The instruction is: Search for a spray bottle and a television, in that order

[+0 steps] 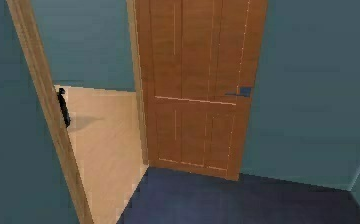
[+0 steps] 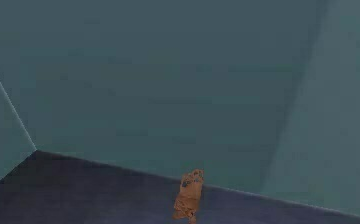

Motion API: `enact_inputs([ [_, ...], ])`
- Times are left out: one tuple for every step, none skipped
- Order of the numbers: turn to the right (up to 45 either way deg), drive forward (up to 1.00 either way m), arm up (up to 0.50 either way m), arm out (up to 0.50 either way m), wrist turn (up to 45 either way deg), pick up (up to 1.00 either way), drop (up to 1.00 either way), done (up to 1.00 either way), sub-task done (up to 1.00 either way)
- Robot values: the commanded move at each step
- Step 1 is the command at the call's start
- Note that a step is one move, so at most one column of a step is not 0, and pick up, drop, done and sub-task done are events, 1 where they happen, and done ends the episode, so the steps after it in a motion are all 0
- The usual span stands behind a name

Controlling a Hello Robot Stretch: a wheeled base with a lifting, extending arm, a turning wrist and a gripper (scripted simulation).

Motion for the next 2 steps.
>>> enact_inputs([
  [3.0,0.00,0.00,0.00,0.0,0.00,0.00,0.00,0.00],
  [0.0,0.90,0.00,0.00,0.0,0.00,0.00,0.00,0.00],
])
